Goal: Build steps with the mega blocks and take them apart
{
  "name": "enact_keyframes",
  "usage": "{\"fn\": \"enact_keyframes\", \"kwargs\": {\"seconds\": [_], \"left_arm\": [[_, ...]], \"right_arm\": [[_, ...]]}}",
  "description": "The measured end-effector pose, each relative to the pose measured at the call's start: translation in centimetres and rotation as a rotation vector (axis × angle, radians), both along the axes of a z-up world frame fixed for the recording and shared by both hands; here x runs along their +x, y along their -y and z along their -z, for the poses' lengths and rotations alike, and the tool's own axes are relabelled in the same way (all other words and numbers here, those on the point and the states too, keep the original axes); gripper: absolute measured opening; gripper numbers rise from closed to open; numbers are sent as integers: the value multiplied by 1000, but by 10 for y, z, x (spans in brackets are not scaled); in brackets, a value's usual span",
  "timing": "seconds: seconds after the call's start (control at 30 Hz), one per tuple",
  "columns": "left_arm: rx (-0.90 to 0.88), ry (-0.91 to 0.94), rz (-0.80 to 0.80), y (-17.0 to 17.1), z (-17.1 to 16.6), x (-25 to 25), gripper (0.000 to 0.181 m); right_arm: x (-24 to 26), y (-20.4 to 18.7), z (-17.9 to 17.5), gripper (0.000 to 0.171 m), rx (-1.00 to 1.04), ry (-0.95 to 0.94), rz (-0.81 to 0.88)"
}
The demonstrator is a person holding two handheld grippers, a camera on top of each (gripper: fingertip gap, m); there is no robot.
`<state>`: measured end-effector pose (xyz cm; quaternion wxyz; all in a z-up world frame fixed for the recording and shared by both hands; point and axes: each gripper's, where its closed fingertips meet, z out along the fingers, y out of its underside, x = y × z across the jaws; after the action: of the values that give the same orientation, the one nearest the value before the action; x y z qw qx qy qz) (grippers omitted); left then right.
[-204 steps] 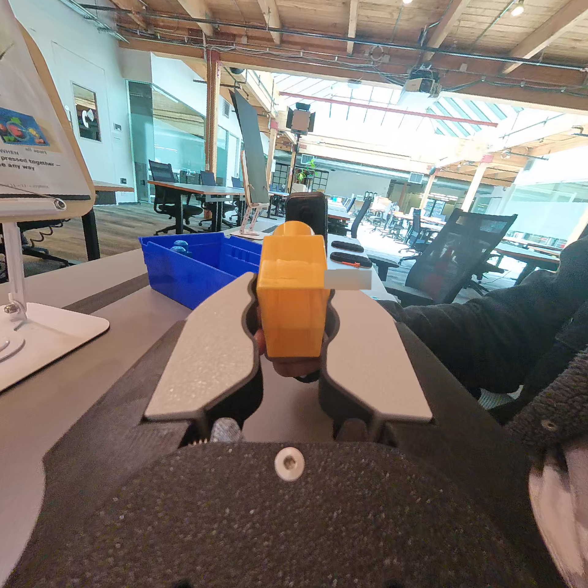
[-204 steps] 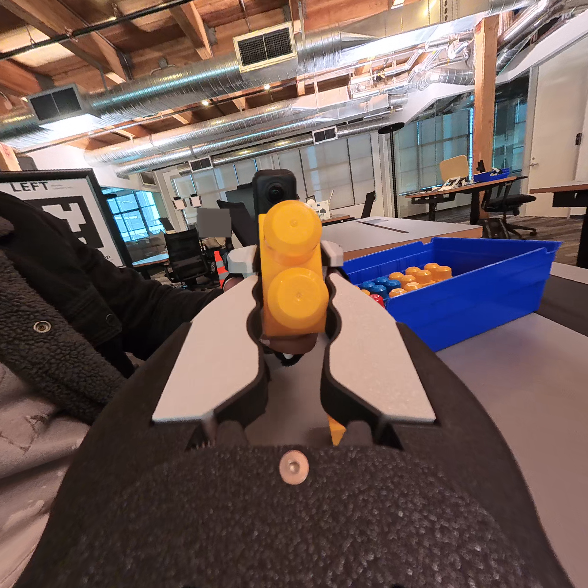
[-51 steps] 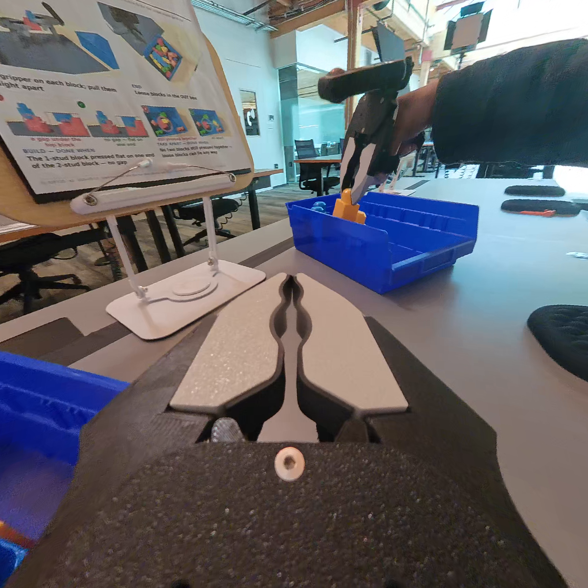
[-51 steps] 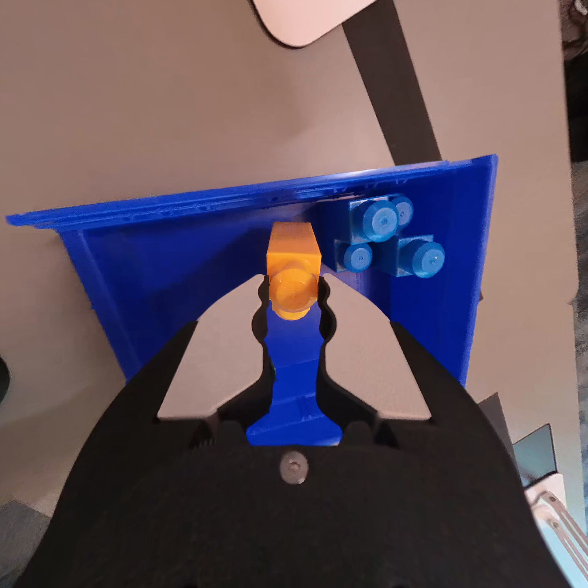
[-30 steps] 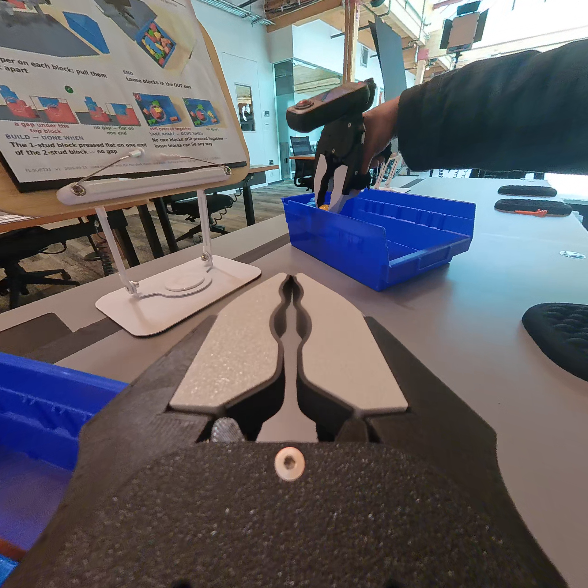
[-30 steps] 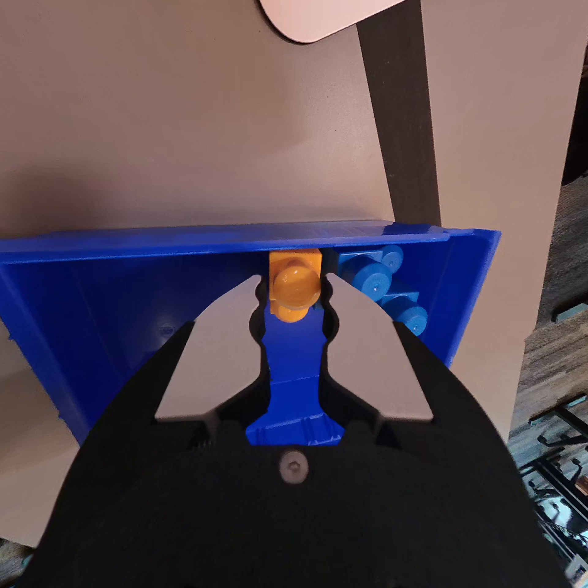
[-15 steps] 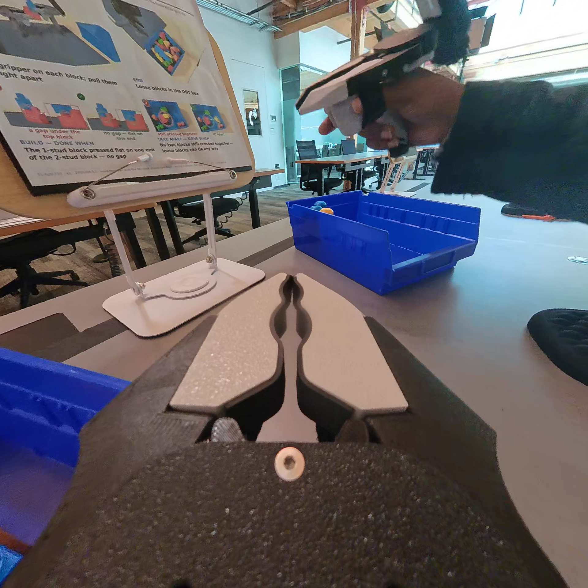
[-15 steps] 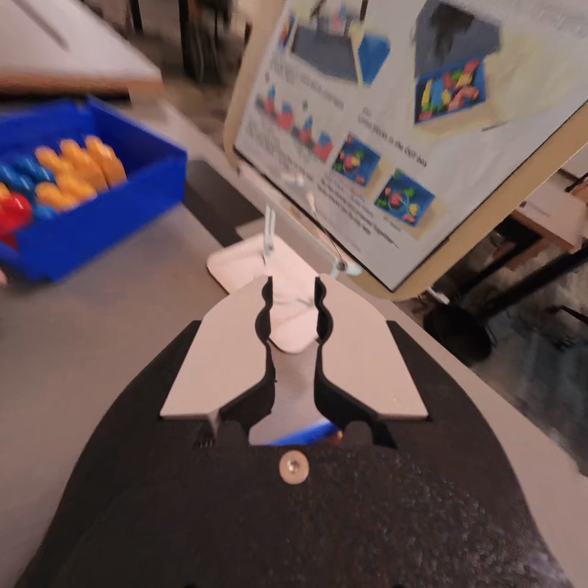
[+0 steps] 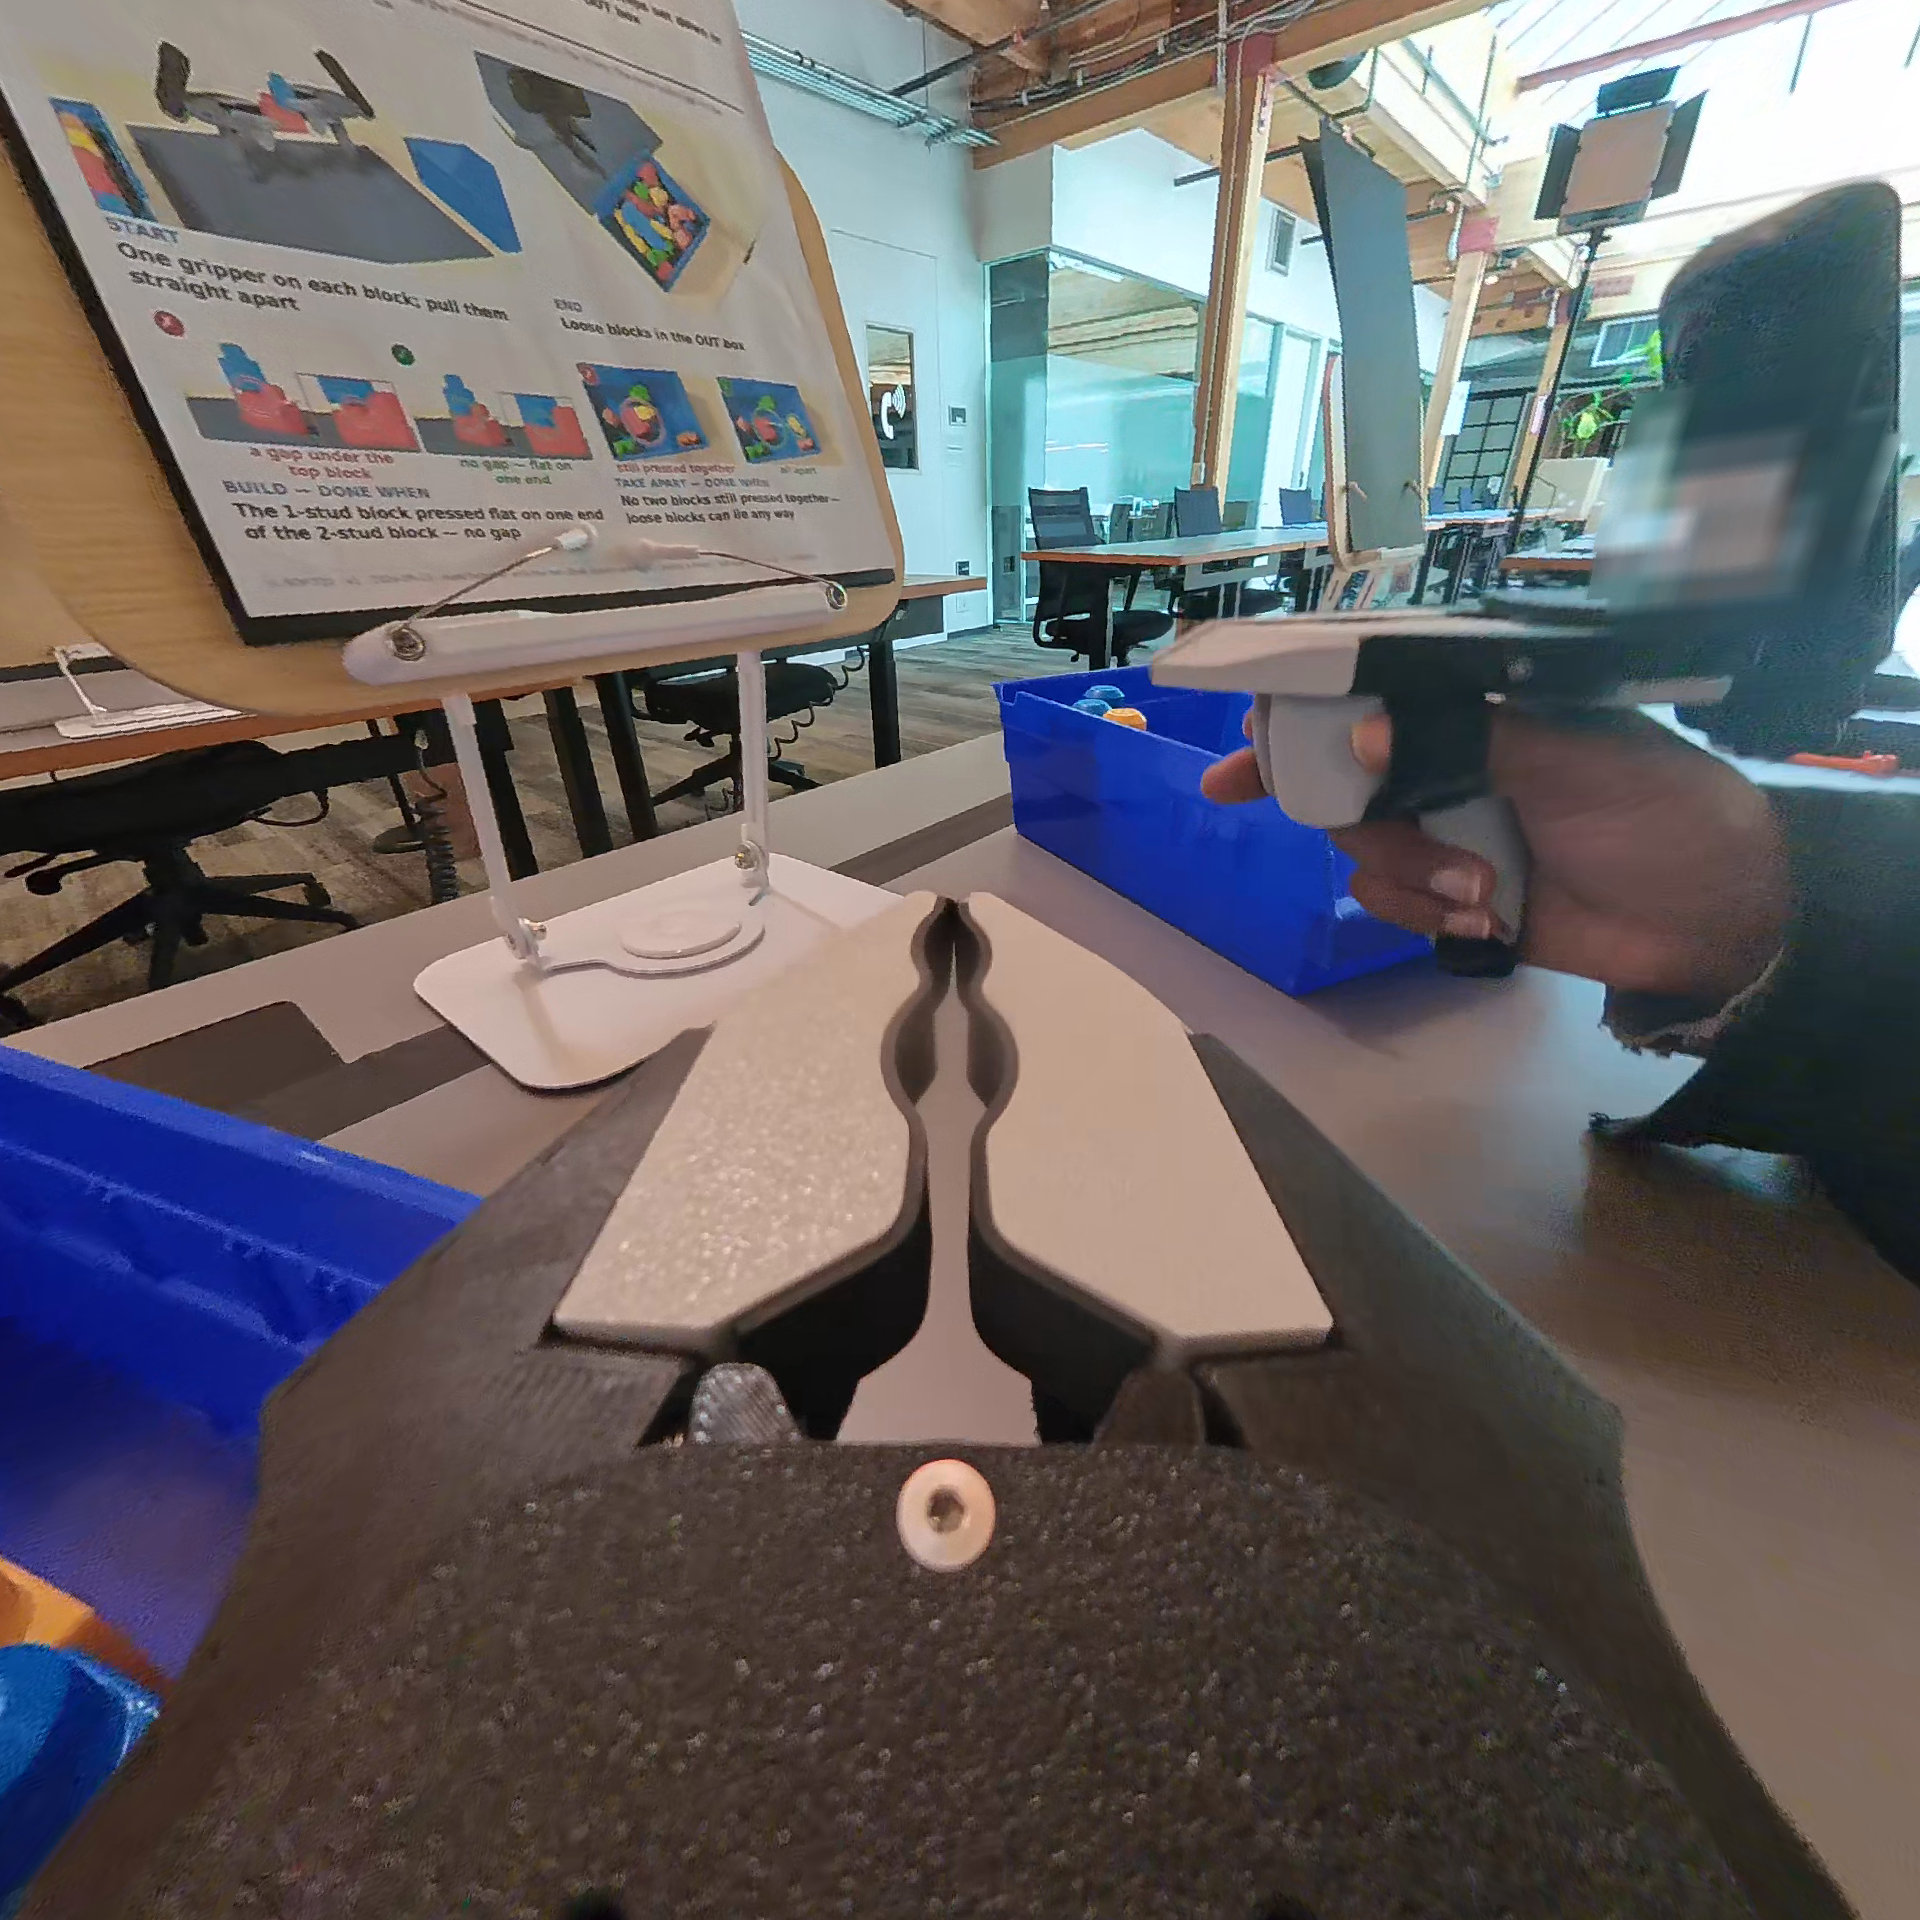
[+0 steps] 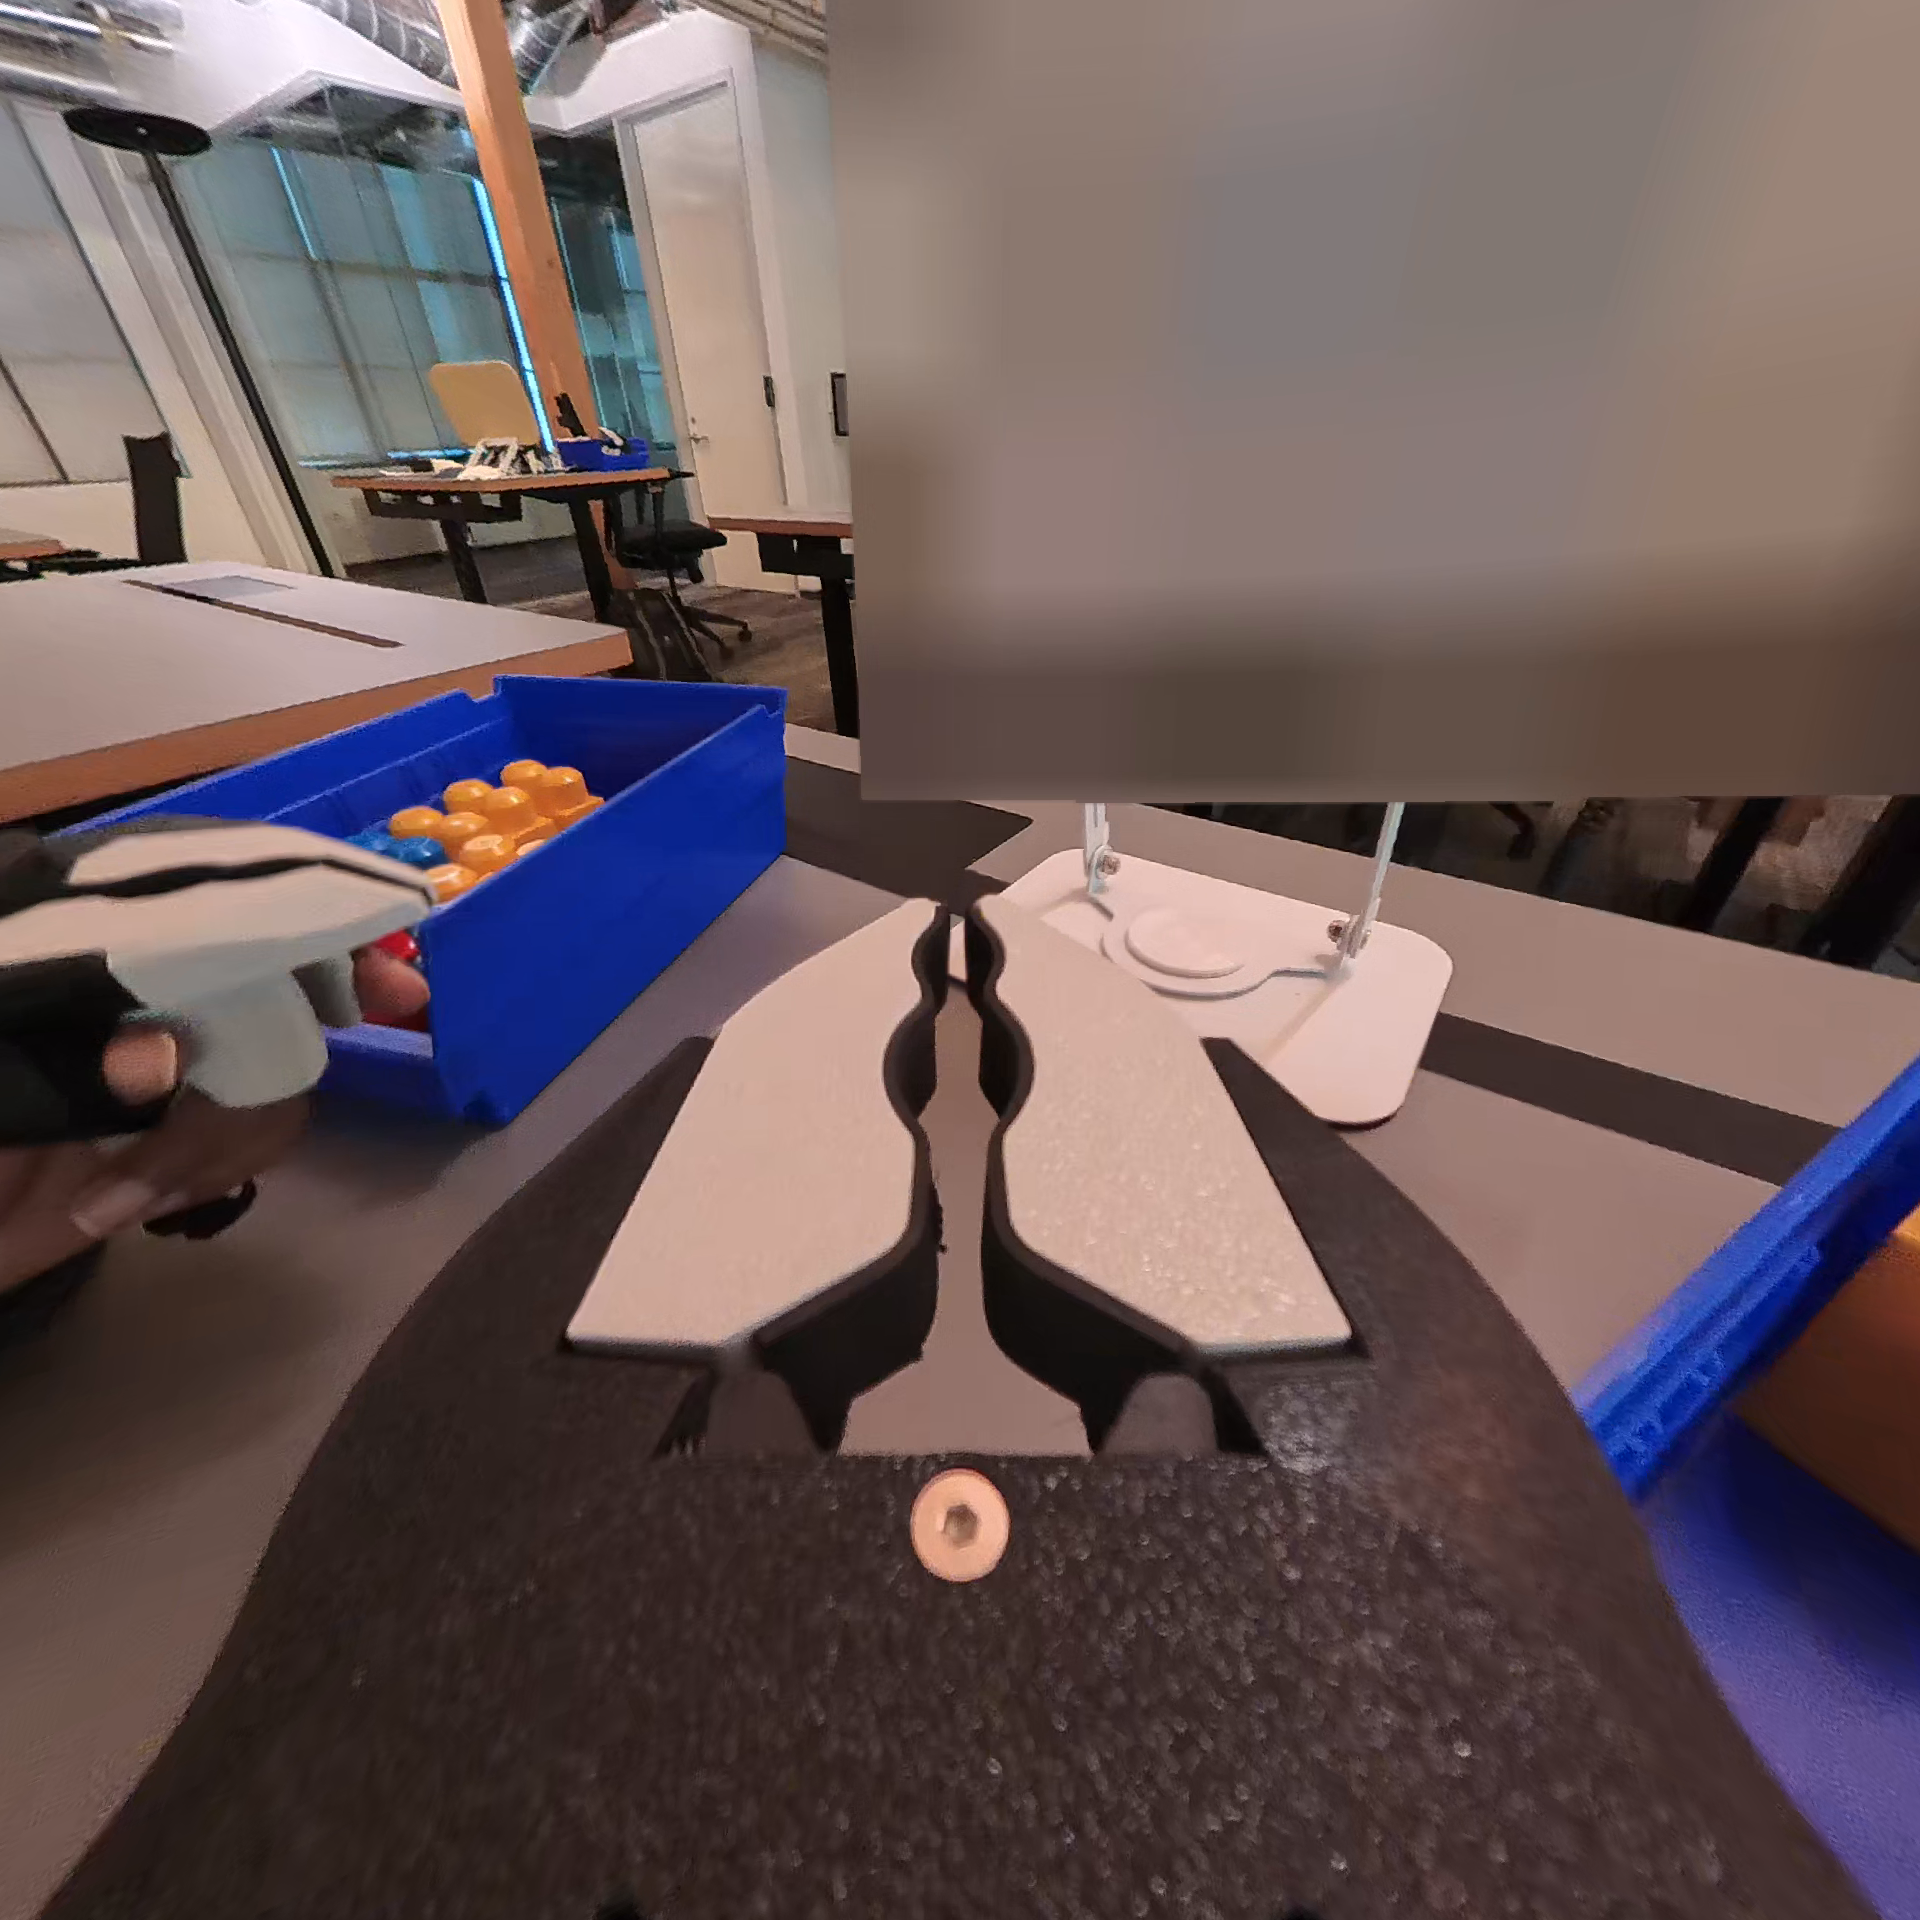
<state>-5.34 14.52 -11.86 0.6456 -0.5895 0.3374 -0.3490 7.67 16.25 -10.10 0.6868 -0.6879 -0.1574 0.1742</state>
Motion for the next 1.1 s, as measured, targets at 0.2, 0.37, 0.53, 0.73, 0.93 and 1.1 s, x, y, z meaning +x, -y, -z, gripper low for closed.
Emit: {"fn": "enact_keyframes", "kwargs": {"seconds": [0.2,0.37,0.53,0.73,0.93,1.1], "left_arm": [[5,16,-20,-3,-5,-5,0],[6,76,-72,-12,-33,-25,0],[1,109,-145,-31,-79,-68,0],[-77,-22,-266,-80,-99,-131,0],[-216,-395,-313,-142,-73,-181,19],[-367,-764,-310,-176,-28,-217,27]], "right_arm": [[-1,5,8,0,79,26,-58],[0,4,12,0,85,29,-56],[1,2,15,0,77,44,-49],[-1,3,16,0,73,55,-61],[0,5,11,0,84,36,-61],[3,5,9,0,88,21,-58]]}}
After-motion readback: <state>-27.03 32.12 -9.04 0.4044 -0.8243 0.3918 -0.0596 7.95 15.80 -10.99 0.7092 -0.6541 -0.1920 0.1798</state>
